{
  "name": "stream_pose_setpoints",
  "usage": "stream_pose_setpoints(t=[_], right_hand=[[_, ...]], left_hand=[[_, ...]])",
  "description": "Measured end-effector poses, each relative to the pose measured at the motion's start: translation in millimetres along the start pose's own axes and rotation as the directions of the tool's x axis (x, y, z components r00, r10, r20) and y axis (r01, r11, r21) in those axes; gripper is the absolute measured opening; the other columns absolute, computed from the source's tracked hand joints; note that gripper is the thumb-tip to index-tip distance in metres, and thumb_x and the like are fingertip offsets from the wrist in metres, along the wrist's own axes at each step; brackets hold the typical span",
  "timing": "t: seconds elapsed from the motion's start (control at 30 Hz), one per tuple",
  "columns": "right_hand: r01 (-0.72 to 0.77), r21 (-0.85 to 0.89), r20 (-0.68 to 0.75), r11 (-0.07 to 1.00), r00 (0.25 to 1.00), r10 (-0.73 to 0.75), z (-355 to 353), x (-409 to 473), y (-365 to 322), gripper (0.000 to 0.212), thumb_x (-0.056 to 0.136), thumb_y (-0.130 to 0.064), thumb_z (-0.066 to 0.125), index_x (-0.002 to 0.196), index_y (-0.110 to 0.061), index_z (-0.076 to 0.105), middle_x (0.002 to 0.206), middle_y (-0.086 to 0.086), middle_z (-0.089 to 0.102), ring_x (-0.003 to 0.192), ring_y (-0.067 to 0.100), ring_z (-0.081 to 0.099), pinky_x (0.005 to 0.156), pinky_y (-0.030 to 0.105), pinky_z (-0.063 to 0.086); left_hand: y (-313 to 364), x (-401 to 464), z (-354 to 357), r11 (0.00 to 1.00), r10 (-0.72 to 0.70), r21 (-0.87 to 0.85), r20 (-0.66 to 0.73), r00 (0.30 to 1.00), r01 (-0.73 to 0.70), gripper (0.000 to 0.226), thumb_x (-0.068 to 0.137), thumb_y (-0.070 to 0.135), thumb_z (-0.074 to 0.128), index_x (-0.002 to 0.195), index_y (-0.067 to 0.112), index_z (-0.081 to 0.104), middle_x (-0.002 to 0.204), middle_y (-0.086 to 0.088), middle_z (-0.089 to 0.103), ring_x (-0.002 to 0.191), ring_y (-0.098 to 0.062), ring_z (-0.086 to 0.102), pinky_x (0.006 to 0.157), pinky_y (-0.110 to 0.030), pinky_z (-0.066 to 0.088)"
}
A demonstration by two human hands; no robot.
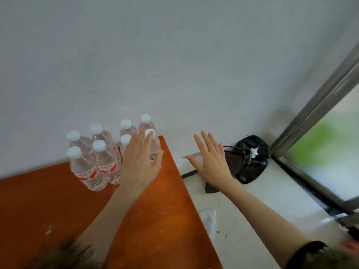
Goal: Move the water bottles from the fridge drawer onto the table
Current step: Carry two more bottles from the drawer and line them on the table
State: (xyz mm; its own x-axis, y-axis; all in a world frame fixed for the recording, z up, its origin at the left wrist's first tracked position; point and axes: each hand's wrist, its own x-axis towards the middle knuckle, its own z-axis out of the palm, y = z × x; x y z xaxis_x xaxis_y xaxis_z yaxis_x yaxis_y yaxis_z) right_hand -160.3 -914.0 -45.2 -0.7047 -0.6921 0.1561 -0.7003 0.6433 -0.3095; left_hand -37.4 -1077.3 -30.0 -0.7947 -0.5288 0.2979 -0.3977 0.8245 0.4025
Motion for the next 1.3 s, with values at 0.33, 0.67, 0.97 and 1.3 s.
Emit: stream_pose_setpoints(t=[0.33, 0.67, 0.97, 1.3], right_hand=[[-0.33, -0.362, -0.284, 0.872, 0.93, 0.234, -140.6, -179.4, 97.4, 0.075, 0.081, -0.07, 0.022, 0.146, -0.031, 0.019, 0.156, 0.005, 0.019, 0.143, 0.029, 0.015, 0.109, 0.06, 0.014], [-0.69, -0.353, -0.496, 0.632, 0.711, 0.498, -225.6, -471.2, 126.7, 0.075, 0.081, -0.068, 0.029, 0.144, -0.028, 0.026, 0.152, 0.009, 0.027, 0.14, 0.033, 0.026, 0.103, 0.061, 0.027], [-0.909, -0.212, -0.607, 0.36, 0.411, 0.68, -272.6, -703.2, 143.7, 0.081, 0.079, -0.071, 0.02, 0.147, -0.028, 0.018, 0.156, 0.008, 0.014, 0.144, 0.03, 0.012, 0.11, 0.055, 0.004], [-0.983, -0.166, -0.59, 0.083, 0.166, 0.79, -290.1, -879.1, 243.0, 0.089, 0.074, -0.079, 0.001, 0.148, -0.029, 0.005, 0.158, 0.004, 0.006, 0.144, 0.021, -0.001, 0.114, 0.049, -0.001]], left_hand=[[191.2, -50.6, -5.1, 0.825, 0.559, 0.017, 0.12, 0.82, -0.565, 0.075, 0.082, 0.066, 0.011, 0.147, 0.033, -0.003, 0.157, 0.005, -0.005, 0.145, -0.02, -0.008, 0.114, -0.045, -0.005], [372.7, -236.3, -14.1, 0.538, 0.841, -0.219, 0.074, 0.536, -0.814, 0.072, 0.083, 0.064, 0.015, 0.147, 0.031, 0.007, 0.157, -0.001, 0.009, 0.145, -0.025, 0.007, 0.114, -0.053, 0.009], [527.7, -410.4, 0.5, 0.174, 0.985, -0.398, 0.048, 0.168, -0.901, 0.079, 0.081, 0.069, 0.011, 0.147, 0.027, 0.016, 0.157, 0.0, 0.009, 0.145, -0.025, 0.006, 0.115, -0.049, 0.012], [693.0, -542.7, 80.8, -0.035, 0.997, -0.48, 0.045, -0.064, -0.877, 0.076, 0.074, 0.074, -0.011, 0.141, 0.038, -0.011, 0.15, 0.009, -0.014, 0.143, -0.016, -0.011, 0.117, -0.043, -0.002]])
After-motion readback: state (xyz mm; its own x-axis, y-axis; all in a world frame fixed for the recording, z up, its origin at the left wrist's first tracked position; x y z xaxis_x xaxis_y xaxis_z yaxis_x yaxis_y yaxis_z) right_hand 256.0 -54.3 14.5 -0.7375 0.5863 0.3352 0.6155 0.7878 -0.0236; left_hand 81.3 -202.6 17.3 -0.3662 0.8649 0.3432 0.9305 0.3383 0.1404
